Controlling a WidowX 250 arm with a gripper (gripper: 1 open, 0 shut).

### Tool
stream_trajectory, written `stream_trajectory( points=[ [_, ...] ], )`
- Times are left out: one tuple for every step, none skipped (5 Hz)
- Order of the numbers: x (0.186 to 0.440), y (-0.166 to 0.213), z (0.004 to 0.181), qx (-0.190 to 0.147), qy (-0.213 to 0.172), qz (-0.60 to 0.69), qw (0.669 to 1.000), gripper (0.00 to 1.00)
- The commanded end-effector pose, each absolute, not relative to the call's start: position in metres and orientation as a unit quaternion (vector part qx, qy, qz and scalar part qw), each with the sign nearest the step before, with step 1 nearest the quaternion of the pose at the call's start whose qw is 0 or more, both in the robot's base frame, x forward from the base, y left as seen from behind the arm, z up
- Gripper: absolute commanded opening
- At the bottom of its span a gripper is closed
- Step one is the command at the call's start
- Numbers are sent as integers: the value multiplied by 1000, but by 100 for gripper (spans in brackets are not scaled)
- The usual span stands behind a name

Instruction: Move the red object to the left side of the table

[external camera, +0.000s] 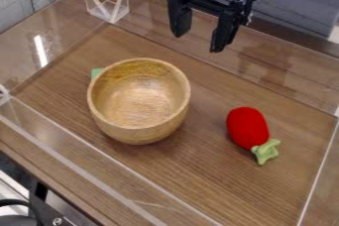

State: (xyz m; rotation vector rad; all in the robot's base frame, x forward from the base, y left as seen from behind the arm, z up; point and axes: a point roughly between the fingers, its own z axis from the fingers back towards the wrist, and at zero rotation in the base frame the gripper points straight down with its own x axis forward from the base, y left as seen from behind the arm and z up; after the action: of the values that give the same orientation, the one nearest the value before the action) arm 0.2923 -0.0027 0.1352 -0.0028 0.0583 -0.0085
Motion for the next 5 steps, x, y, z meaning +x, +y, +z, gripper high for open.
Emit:
stream_trajectory(
  points=[
    [285, -9, 129, -7, 48, 46, 998, 100],
    [270, -23, 109, -18, 49, 115, 992, 100],
    [261, -41, 99, -26, 31, 195, 980, 100],
    [260, -61, 95, -40, 14, 256, 966, 100],
    [263, -75, 93, -58, -6, 311, 949, 100]
  ],
)
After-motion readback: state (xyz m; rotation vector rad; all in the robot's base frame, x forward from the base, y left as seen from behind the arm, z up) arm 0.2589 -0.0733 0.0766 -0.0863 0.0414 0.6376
